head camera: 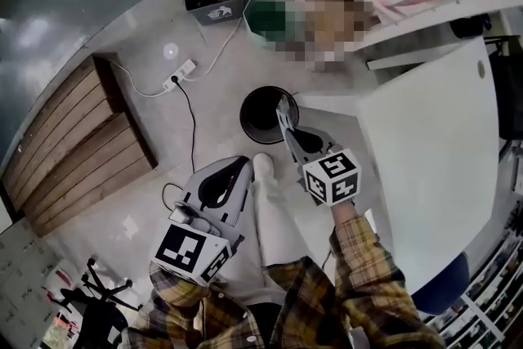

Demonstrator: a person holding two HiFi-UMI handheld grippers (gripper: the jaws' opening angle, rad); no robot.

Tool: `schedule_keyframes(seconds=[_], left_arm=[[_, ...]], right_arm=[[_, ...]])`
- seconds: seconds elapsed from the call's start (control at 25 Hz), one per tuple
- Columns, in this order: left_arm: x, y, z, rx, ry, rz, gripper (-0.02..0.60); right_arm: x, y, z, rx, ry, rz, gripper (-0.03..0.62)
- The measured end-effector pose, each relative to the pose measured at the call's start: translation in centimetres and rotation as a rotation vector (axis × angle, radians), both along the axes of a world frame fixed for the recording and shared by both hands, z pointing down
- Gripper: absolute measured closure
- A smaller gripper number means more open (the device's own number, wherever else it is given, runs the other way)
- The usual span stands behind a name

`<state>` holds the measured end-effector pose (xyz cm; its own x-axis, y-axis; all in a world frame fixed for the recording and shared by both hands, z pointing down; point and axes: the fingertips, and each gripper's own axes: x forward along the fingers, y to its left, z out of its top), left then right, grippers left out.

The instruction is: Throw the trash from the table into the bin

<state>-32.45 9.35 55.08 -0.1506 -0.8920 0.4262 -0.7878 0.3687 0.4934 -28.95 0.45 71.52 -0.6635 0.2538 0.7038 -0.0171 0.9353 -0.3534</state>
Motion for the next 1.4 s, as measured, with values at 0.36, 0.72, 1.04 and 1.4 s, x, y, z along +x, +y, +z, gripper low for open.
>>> schedule_keyframes(seconds=[0.36, 0.72, 1.04, 1.4], left_arm=[[-1.0, 0.3, 12.5, -0.040, 0.030, -0.056, 0.574], [0.0, 2.0, 23.4, -0.073, 0.084, -0.062, 0.574], [-0.2, 1.4, 29.1, -0.069, 0.089, -0.053, 0.574], [-0.9, 1.4, 32.1, -0.078, 0.114, -0.065, 0.574]], right_arm=[[-0.4, 1.0, 16.2, -0.057, 0.081, -0.020, 0.594], [-1.6, 2.6, 31.0, -0.065, 0.167, -0.111, 0.594], [-2.4, 3.6, 40.2, -0.133, 0.237, -0.087, 0.594], [-2.2, 4.3, 44.0, -0.172, 0.324, -0.085, 0.592]])
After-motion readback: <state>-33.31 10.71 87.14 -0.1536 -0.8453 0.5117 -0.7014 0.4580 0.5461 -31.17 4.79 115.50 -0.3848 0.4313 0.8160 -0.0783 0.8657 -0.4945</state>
